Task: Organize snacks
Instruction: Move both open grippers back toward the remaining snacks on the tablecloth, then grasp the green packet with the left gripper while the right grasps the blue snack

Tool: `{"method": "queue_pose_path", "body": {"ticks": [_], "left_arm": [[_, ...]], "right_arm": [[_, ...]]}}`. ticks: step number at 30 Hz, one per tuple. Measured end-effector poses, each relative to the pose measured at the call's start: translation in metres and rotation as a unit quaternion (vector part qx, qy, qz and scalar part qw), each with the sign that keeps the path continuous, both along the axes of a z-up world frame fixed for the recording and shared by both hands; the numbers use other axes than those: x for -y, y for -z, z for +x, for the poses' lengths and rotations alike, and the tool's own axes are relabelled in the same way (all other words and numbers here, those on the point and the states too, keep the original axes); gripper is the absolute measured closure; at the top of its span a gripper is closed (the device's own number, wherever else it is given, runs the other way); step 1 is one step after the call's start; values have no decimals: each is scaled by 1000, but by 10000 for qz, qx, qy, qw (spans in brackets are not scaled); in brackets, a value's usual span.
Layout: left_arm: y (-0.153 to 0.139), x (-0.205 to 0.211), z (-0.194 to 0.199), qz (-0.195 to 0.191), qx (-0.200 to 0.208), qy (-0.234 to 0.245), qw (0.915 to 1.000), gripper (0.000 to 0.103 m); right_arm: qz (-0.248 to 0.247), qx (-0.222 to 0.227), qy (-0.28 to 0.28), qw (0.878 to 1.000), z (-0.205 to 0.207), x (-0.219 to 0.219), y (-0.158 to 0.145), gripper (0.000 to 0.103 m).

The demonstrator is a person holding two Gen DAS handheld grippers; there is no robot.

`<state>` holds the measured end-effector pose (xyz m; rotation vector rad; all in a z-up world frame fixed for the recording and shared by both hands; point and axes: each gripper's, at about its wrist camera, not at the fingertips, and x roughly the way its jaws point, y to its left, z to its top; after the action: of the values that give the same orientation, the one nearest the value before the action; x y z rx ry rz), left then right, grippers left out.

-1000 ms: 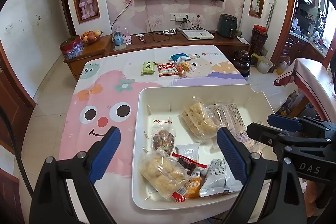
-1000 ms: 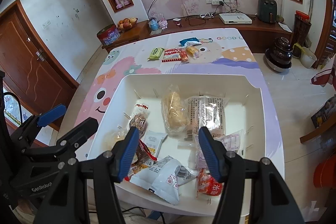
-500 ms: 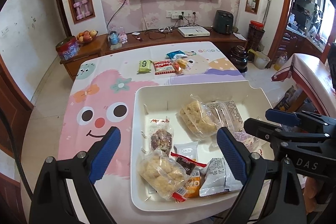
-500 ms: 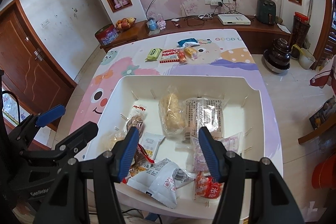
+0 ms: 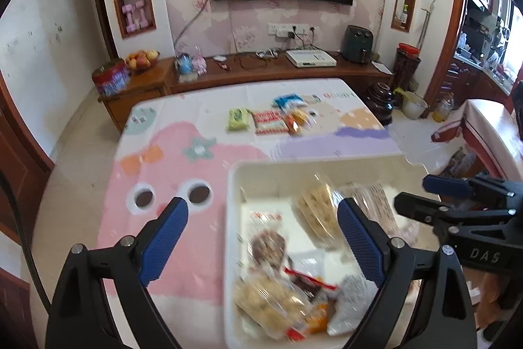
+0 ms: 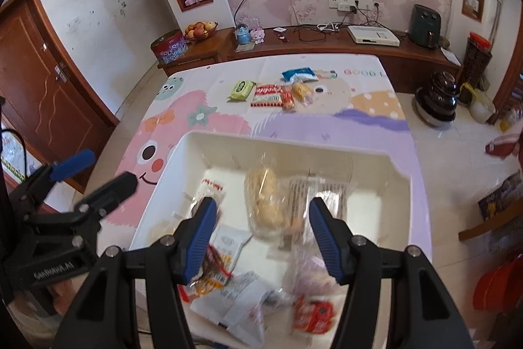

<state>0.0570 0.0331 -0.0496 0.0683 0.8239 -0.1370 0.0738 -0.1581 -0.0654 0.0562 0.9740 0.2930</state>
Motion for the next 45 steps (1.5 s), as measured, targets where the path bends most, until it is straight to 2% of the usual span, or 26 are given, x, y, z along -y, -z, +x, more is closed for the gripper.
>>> {"method": "queue_pose_path", "body": {"ticks": [4,9,11,16,19,21,23,27,28,31,34,37,41,43,45], "left_arm": [[-21,0,25,375,221,139,9990,11],[-50,3,71,447,217,579,9971,11],[-63,3,95,567,219,555,9966,11],[-86,-8,166,448,47,262,9986,11],[-91,-9,210,718,207,127,9971,11],[-86,-9,239,997,341,75,9944,11],[-66,-9,271,1142,192,-24,9933,11],[-9,-13,322,962,-451,-70,9943,11],[7,-14,332,920,-589,-102,9940,11],[54,-16,353,842,-874,-220,9924,11],[96,-17,369,802,-1170,-328,9893,11],[133,-18,382,767,-1502,-439,9847,11],[164,-21,388,621,-1766,-511,9810,11],[172,-21,391,517,-1856,-518,9799,11],[180,-22,391,437,-1904,-515,9794,11]], "right_arm": [[-157,12,-177,9997,32,0,-24,44],[-154,167,-278,9994,85,7,-70,44],[-246,286,-174,9991,110,11,-88,44],[-269,285,34,9992,174,15,-114,44],[-173,144,121,9997,218,18,-116,44],[-98,-11,211,9997,247,20,-107,44],[-52,-232,370,9990,277,20,-87,44],[40,-724,564,9958,325,15,-32,44],[131,-935,612,9937,339,13,-10,44],[302,-1351,745,9876,365,8,37,44],[551,-1905,943,9756,385,2,91,44],[651,-2322,1130,9639,395,-4,131,44],[946,-2635,1331,9507,399,-9,159,44],[919,-2681,1363,9492,402,-14,166,42],[806,-2568,1380,9532,404,-18,164,41]]}}
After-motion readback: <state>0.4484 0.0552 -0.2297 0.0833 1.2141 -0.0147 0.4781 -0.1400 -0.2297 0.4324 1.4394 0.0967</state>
